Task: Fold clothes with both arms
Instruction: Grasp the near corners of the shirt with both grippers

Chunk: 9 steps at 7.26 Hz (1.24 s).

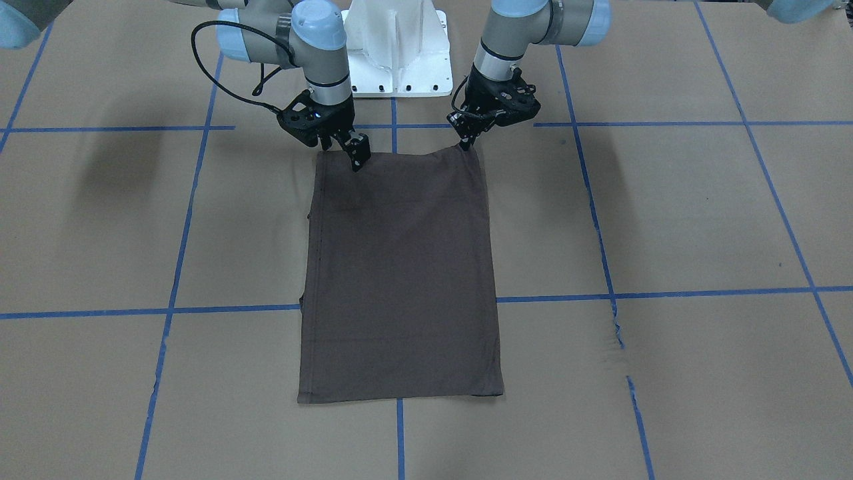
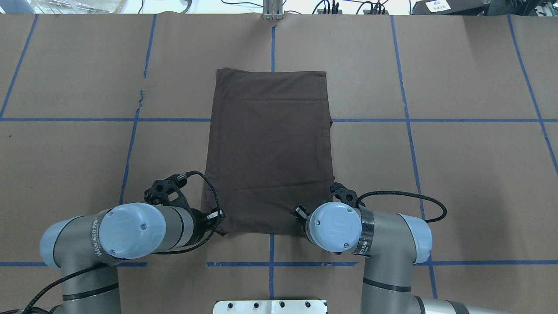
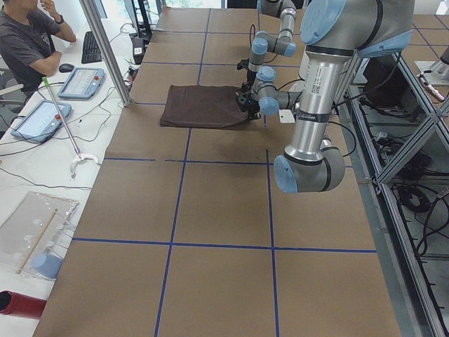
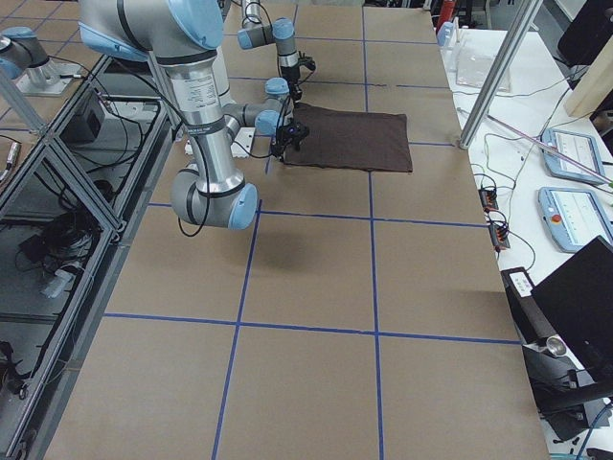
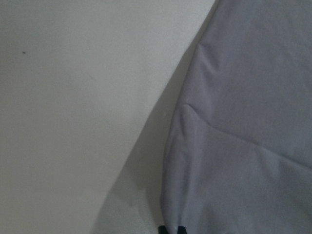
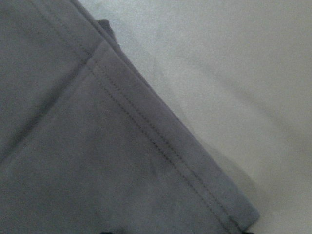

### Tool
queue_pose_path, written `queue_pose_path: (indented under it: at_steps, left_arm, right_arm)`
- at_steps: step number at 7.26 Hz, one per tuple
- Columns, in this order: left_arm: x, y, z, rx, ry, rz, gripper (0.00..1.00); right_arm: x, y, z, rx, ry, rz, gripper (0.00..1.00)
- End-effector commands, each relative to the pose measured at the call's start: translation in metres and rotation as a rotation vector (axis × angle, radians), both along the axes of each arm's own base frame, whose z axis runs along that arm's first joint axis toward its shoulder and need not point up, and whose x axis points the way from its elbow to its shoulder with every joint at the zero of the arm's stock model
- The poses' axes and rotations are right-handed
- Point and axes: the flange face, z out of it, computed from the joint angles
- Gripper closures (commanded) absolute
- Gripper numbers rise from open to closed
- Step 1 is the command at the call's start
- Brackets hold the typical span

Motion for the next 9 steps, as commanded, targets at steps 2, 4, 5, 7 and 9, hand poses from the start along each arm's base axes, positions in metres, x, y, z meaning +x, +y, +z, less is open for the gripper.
queue_pose_path:
  at_steps: [2,4,5,7,9]
  left_arm:
    - [0.000,0.000,-0.001,0.000,0.001,0.000,1.00]
    - [0.000,0.000,-0.001,0.000,0.001,0.000,1.00]
    - [0.000,0.000,0.001,-0.001,-0.002,0.000,1.00]
    - [0.000,0.000,0.001,-0.001,-0.002,0.000,1.00]
    - [0.000,-0.001,0.000,0.000,-0.001,-0.002,1.00]
  right_arm:
    - [0.004,-0.010,-0.003,0.001,-0.003,0.011,1.00]
    - [0.006,-0.013,-0.006,0.001,-0.009,0.014,1.00]
    - [0.005,-0.016,-0.012,0.003,-0.018,0.019,1.00]
    - [0.006,-0.018,-0.016,0.005,-0.027,0.023,1.00]
    - [0.006,-0.018,-0.018,0.008,-0.036,0.026,1.00]
